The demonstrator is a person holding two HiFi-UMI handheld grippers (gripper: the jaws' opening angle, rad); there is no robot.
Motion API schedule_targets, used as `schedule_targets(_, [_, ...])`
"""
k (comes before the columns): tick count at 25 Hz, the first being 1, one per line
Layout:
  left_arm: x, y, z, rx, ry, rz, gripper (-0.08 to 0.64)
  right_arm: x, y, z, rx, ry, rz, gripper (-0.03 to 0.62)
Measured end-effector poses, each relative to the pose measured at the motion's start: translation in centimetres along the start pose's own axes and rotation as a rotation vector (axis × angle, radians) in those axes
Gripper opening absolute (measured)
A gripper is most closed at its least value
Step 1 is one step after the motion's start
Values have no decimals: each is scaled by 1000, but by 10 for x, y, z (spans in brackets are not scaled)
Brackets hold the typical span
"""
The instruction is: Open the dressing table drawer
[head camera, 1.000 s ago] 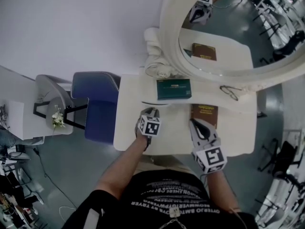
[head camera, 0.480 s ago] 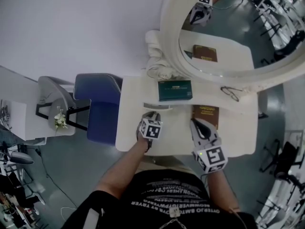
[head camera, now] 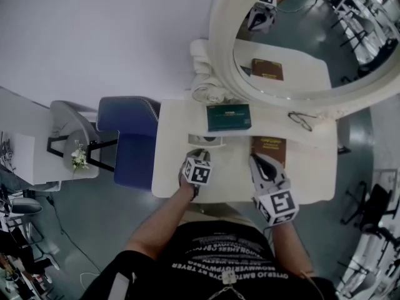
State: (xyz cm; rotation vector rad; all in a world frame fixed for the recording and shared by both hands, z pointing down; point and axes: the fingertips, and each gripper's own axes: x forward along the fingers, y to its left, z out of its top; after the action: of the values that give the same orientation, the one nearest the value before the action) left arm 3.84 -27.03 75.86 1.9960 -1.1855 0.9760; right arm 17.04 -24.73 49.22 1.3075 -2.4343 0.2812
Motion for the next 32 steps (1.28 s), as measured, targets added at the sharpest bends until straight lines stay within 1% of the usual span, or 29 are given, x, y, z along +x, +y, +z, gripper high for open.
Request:
schedule_targets(2, [-8,2,0,14,13,13,89,-2,1,0,-3,-3,1,2])
schedule_targets(5, [-7,-1,-3,5,-6,-1,89,-5,4,1,0,-6,-1,2])
schedule_targets(8, [-14,-2,-6,14,9,6,89,-8,4,0,-8,-3,-4,2])
schedule_targets(13, [-9,-7,-9,2,-27,-6,89,-11,10,1,1,-9,7,2])
schedule_targets(16, [-18,-3,-12,20,9,22,89,-14,10,-2,-7,-12,6,2])
schedule_targets(17, [-19,-3,-14,15,18,23,89,-14,9,-3,-12,-13,3,2])
schedule_targets(20, [-13,-10,-21,-15,17,-6,89,-17,7,-2,-14,-10,-6,2])
schedule_targets(24, [-15,-10,-24,18,-6,-1,91,-19,7,1,-11,-20,-4,2])
schedule_targets(26, [-17,-6,-24,29,-31,4,106,-18,6,2,-13,-22,-4,2])
schedule_targets(30, [-44,5,-31,7,-46,18,106,-13,7,5,-2,-29,7,2])
schedule_targets(32, [-59,6,-30,-6,-79,15,104,-14,5,6,5,-31,9,2])
